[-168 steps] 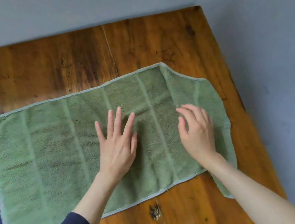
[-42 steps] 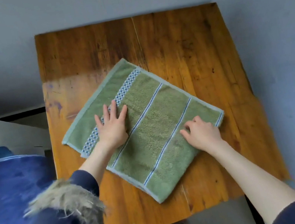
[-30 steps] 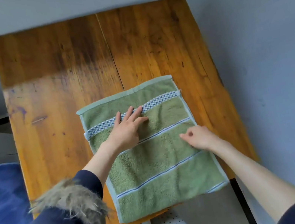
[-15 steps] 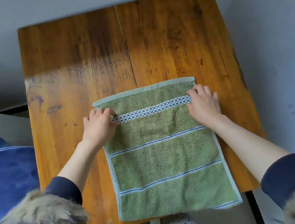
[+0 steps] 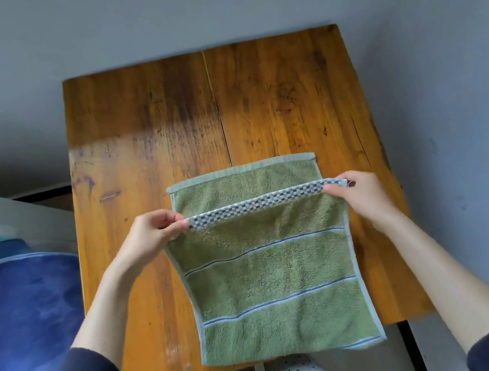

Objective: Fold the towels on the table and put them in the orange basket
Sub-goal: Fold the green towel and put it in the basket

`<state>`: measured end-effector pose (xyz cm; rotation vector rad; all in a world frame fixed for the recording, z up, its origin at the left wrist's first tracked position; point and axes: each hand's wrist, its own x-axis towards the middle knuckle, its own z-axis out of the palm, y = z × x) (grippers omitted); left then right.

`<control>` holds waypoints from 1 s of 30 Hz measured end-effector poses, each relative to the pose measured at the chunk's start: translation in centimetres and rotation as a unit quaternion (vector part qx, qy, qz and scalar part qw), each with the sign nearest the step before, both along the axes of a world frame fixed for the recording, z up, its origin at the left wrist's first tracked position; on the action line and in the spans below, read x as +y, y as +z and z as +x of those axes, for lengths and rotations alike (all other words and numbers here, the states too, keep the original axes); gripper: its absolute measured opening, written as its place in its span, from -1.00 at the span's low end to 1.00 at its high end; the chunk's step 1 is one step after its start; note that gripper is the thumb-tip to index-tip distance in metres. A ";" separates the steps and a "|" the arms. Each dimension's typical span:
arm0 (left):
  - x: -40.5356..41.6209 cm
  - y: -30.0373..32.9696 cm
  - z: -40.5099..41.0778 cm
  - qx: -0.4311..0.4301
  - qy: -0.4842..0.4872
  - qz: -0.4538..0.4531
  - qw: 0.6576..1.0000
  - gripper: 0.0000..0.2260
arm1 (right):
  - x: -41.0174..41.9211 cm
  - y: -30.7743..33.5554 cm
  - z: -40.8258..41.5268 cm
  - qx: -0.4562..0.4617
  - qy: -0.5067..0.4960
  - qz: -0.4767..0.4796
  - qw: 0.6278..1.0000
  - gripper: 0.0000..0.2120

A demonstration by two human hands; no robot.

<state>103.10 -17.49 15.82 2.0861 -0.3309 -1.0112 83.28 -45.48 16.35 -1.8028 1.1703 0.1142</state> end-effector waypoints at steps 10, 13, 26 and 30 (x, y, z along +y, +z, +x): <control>-1.8 0.7 3.3 -0.057 0.009 -0.019 0.998 -0.94 | -2.9 0.6 2.4 -0.077 -0.014 0.007 0.997 -0.94; -3.4 -2.1 3.8 -0.144 -0.017 0.071 0.987 -0.87 | -3.1 -2.7 4.3 -0.029 0.008 -0.021 0.999 -0.80; -4.4 -8.3 6.0 -0.235 -0.029 0.118 0.964 -0.85 | -3.9 -8.6 6.9 0.009 0.013 -0.140 0.990 -0.82; -4.6 -8.4 6.4 -0.235 -0.068 0.118 0.962 -0.89 | -4.1 -8.8 7.0 0.008 0.094 -0.156 0.983 -0.89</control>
